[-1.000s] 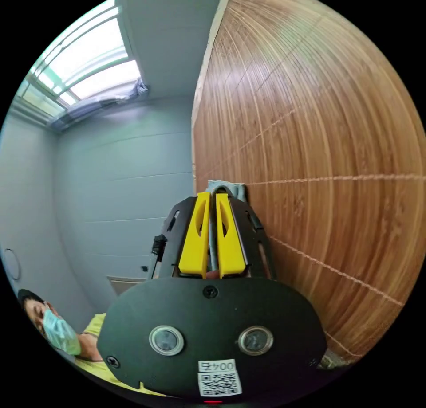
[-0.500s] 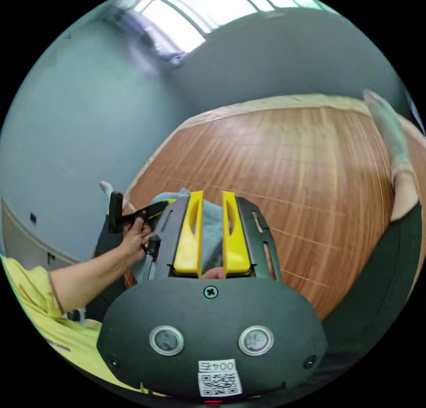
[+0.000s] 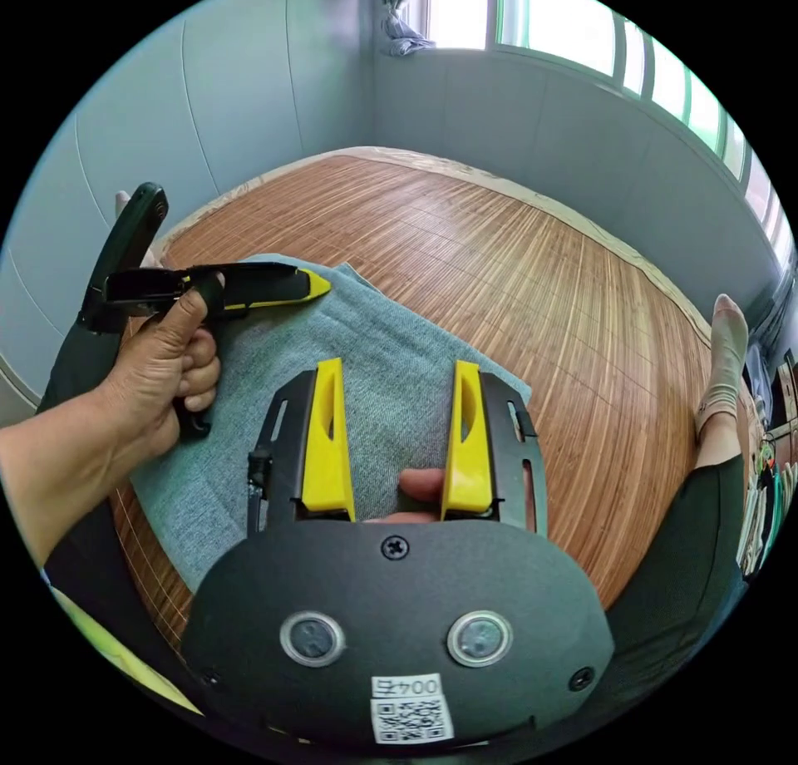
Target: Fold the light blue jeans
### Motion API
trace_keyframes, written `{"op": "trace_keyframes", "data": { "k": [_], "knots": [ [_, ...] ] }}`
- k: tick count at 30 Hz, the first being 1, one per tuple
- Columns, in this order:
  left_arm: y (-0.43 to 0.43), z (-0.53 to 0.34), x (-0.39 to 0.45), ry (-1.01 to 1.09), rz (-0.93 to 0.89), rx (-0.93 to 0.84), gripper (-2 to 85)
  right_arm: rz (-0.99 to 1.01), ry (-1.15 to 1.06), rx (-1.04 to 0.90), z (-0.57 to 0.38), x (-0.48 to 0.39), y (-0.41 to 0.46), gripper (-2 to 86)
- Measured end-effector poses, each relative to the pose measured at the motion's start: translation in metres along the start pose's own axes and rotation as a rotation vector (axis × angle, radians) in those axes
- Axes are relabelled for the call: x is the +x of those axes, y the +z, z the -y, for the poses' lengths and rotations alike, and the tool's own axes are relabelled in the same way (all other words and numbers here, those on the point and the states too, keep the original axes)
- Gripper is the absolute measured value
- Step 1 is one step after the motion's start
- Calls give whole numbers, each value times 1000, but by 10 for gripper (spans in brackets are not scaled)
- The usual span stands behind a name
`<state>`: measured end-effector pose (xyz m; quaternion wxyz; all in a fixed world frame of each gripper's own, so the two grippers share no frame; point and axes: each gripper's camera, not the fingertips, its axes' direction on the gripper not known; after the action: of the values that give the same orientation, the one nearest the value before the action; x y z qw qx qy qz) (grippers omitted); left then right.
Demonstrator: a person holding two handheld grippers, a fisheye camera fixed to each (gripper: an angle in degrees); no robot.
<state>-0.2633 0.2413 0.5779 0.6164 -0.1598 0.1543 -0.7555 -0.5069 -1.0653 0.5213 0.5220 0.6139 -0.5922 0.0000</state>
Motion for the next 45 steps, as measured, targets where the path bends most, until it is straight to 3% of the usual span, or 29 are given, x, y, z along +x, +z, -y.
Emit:
{"op": "trace_keyframes", "data": {
  "k": [7,10,15,20,25,36,39,45],
  "knots": [
    [-16,13,-39,-159,-189,2,6,5,-9,14,2,-50,6,178],
    [-51,20,-48,-199,-75,18,8,28,-6,16,3,-64,7,177],
    [-142,5,-49,-17,7,-4,26,160,-12,4,11,-79,-8,158],
    [-206,-61,-43,99,23,-81,65,170,-153,71,-1,-148,-53,158],
    [-199,-87,-50,85,54,-189,87,82,-214,-62,-15,-180,-14,118],
    [-172,-91,-57,14,-37,-261,83,22,-259,28,-27,-206,-11,98],
    [-169,-92,-48,33,14,-245,49,33,-245,25,-25,-206,-10,95],
    [-161,-100,-11,148,292,-286,35,51,-235,23,-22,-205,-10,94]
  ]
}}
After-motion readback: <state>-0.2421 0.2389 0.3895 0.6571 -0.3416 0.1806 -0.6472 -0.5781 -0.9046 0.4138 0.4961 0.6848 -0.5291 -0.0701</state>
